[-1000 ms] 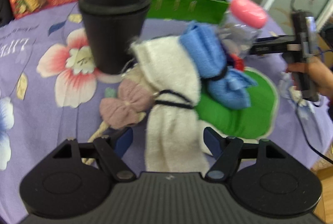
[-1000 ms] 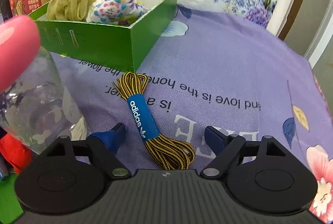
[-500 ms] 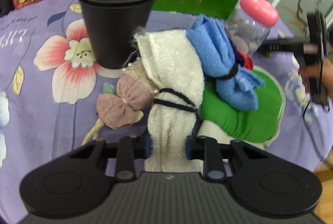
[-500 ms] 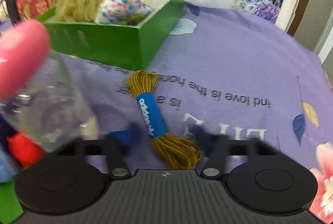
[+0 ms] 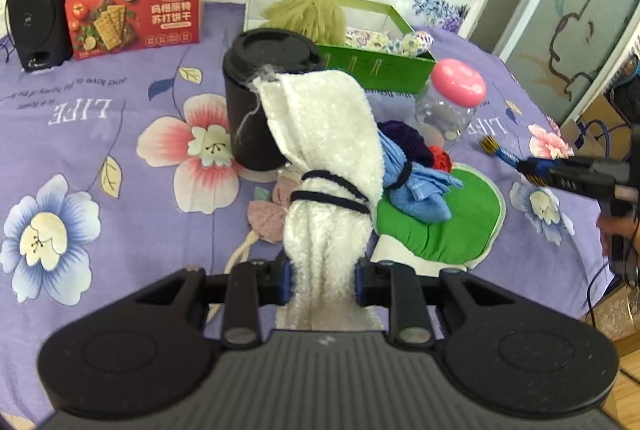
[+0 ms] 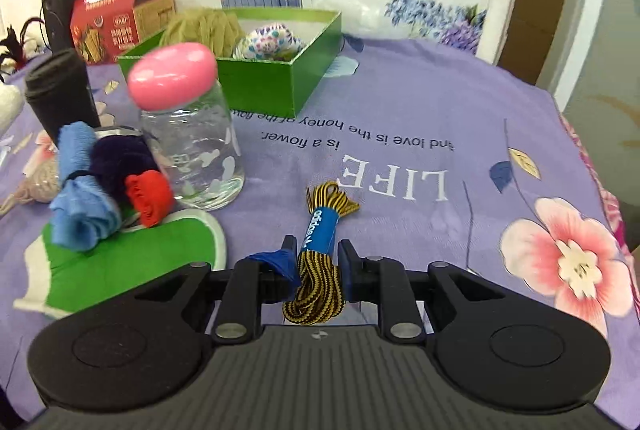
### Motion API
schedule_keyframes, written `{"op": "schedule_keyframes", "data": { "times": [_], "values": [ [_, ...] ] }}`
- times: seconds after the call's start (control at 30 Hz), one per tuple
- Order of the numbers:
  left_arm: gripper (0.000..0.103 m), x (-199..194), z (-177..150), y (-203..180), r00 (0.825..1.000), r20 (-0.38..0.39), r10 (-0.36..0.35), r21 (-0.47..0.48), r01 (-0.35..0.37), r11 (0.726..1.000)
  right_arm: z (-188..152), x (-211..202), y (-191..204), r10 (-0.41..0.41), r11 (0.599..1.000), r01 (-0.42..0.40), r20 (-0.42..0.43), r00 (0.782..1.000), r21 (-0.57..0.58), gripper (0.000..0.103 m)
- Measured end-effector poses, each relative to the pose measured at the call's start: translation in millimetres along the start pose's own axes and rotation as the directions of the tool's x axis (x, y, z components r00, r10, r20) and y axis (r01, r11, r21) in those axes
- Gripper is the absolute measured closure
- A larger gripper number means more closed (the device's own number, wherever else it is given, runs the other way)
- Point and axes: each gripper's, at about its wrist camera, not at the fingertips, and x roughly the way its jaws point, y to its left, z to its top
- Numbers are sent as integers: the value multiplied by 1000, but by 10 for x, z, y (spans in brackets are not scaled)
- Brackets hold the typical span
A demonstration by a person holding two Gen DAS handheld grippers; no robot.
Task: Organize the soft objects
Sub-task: 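Grasp the white towel tied with black cord with the left gripper, then carry the towel into the green box while the right gripper carries the shoelace there, release both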
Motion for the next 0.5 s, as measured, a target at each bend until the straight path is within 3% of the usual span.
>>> {"op": "schedule_keyframes", "data": {
  "times": [0.13, 0.23, 0.37, 0.5],
  "values": [
    [79, 38, 13, 4, 1000, -10, 2, 6, -2, 1000, -93, 13, 97, -25, 997, 21, -59, 998, -68, 100],
    [79, 192, -98, -13, 998, -69, -12, 16, 13, 1000, -253, 122, 111, -42, 996, 33, -116, 992, -82, 94],
    [79, 471, -284, -34, 986, -167, 15, 32, -10, 999, -306, 163, 51, -36, 998, 31, -123, 992, -49, 89],
    [74, 634, -325, -2, 979, -204, 31, 35, -24, 999, -226, 251, 136, -79, 990, 56, -181, 980, -127, 83]
  ]
}}
